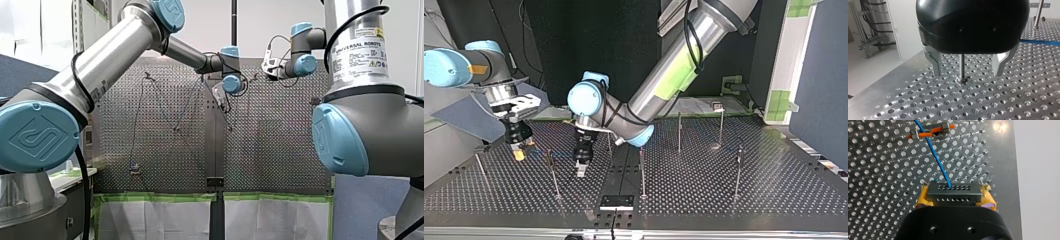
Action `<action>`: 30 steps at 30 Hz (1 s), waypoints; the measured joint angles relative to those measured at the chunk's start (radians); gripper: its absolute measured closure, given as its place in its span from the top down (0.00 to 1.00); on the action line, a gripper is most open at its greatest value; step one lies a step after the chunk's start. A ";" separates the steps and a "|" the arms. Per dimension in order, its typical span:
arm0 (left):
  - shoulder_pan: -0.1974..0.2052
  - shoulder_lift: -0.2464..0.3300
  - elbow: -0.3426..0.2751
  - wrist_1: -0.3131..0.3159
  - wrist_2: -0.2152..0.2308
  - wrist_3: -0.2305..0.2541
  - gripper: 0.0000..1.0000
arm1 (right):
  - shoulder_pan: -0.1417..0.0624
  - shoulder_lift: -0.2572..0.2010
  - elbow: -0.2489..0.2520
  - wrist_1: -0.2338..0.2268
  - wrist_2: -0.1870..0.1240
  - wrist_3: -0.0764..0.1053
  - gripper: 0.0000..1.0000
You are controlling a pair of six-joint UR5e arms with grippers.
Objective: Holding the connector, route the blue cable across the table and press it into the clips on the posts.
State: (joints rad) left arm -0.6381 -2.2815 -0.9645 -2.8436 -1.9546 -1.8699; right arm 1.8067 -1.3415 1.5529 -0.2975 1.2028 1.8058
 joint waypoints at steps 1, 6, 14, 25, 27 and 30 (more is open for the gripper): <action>0.001 0.000 0.001 0.000 0.000 0.000 1.00 | 0.000 0.000 0.000 0.000 0.000 0.000 0.00; 0.004 0.000 0.005 0.003 -0.001 0.000 1.00 | 0.000 0.000 0.000 0.000 0.000 0.000 0.00; 0.008 0.000 0.010 0.006 -0.002 0.000 1.00 | 0.000 0.000 0.000 0.000 0.000 0.000 0.00; 0.010 0.000 0.014 0.008 -0.003 0.000 1.00 | 0.000 0.000 0.000 0.000 0.000 0.000 0.00; 0.010 0.000 0.015 0.008 -0.003 0.000 1.00 | 0.000 0.000 0.000 0.000 0.000 0.000 0.00; 0.011 0.000 0.015 0.009 -0.003 0.000 1.00 | 0.000 0.000 0.000 0.000 0.000 0.000 0.00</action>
